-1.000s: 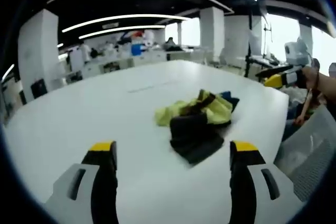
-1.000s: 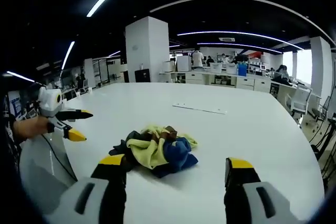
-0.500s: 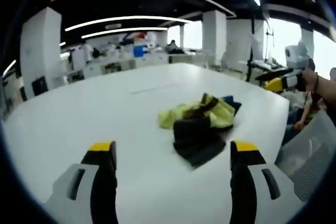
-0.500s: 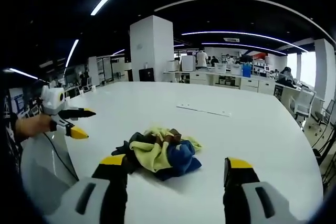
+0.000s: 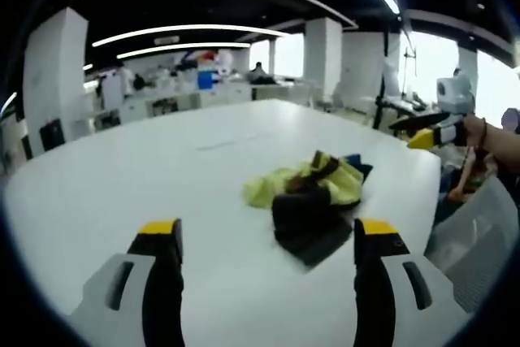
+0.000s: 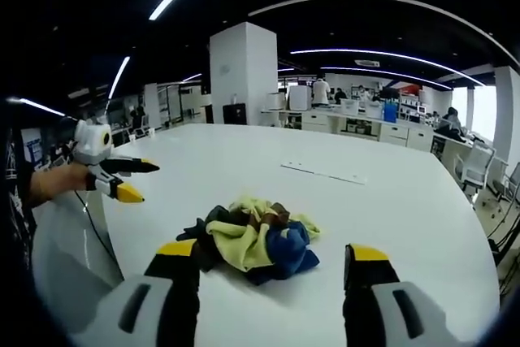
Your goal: Fold the garment on the visible template until the final outline fits inside the template.
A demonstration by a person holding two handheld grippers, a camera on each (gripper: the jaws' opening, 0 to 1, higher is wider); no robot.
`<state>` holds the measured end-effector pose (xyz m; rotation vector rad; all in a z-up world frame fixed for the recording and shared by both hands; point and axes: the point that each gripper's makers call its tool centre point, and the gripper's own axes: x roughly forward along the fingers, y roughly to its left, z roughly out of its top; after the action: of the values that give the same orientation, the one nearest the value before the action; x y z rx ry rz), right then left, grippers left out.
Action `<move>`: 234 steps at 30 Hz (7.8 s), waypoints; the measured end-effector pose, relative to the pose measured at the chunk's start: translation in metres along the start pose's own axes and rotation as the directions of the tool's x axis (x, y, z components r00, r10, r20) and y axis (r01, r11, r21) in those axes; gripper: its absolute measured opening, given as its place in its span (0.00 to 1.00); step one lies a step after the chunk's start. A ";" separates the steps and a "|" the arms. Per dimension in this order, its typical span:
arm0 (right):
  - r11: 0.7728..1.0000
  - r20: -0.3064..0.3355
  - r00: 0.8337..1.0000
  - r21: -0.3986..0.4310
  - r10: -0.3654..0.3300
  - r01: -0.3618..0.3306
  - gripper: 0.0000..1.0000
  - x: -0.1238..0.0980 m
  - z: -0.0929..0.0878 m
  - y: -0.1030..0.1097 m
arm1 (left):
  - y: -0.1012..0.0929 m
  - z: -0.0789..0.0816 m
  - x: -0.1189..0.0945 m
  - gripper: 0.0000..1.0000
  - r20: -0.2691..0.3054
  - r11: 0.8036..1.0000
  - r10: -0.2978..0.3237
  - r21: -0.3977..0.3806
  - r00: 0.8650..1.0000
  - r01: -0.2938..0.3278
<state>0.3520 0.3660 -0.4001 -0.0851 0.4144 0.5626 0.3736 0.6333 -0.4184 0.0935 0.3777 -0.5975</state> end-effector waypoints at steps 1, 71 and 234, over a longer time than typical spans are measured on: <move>1.000 -0.003 1.000 -0.002 0.002 -0.002 0.70 0.001 -0.001 0.000 | 0.000 0.002 0.002 0.83 0.002 1.000 -0.009 0.000 1.000 0.009; 0.990 -0.212 0.971 -0.072 0.107 -0.125 0.06 0.072 -0.066 -0.007 | -0.037 -0.045 0.128 0.33 -0.106 0.870 -0.493 -0.074 0.864 0.487; 0.946 -0.272 0.944 0.211 -0.187 0.247 0.63 0.162 0.004 -0.170 | 0.095 0.055 0.199 0.78 -0.144 0.996 -0.022 -0.085 0.989 0.010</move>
<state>0.5683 0.3044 -0.4676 0.0340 0.7066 0.2777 0.5961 0.5955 -0.4433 0.0534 0.5446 -0.5913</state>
